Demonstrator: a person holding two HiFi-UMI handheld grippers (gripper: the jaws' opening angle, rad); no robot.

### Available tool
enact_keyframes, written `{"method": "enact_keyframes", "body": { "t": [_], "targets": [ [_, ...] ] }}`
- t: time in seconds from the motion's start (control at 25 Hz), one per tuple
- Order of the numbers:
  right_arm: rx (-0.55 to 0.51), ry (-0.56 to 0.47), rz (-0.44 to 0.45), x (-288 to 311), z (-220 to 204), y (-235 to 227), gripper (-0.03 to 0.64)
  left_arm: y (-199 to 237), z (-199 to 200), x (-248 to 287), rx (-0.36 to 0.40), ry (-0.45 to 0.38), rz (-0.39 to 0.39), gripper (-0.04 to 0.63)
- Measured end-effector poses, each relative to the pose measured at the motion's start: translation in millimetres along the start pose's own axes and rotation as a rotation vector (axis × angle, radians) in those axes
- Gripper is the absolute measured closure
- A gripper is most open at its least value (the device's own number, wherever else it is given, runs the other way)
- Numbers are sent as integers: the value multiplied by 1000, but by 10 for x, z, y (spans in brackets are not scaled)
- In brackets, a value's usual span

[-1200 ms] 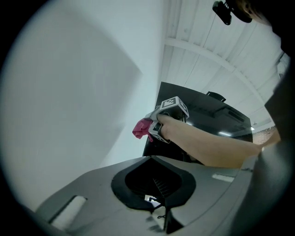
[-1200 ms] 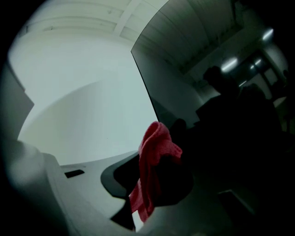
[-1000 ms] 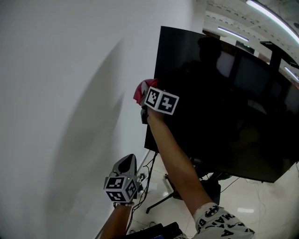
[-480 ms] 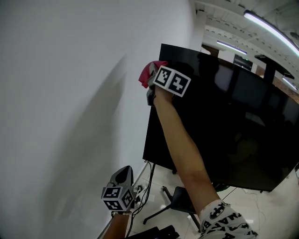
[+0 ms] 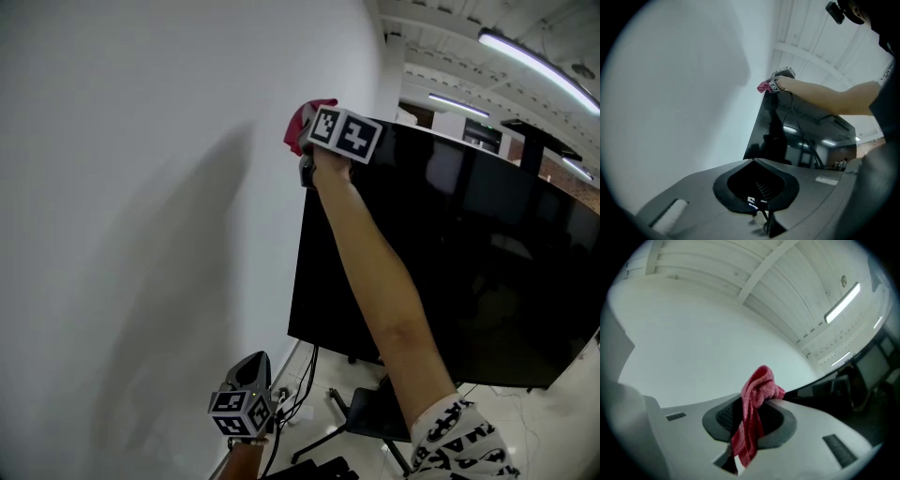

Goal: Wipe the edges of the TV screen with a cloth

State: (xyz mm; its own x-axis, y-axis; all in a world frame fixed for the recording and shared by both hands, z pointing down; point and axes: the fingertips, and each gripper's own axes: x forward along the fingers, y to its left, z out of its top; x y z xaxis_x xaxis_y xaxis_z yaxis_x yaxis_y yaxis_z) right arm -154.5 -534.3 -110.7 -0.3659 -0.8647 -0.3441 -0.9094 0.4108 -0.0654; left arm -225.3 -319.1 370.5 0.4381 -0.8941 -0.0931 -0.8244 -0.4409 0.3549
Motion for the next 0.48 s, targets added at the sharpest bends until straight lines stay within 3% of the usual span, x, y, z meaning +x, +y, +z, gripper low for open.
{"method": "enact_keyframes", "body": {
  "t": [0.24,0.48],
  "targets": [
    [-129,-98,-18,-238,455,10,535,78,-10,-80,-15,1,-3,606],
    [-505,-278,-161,-775,1063,-48,535,30,-86,-73,-22,32,-44,606]
  ]
}}
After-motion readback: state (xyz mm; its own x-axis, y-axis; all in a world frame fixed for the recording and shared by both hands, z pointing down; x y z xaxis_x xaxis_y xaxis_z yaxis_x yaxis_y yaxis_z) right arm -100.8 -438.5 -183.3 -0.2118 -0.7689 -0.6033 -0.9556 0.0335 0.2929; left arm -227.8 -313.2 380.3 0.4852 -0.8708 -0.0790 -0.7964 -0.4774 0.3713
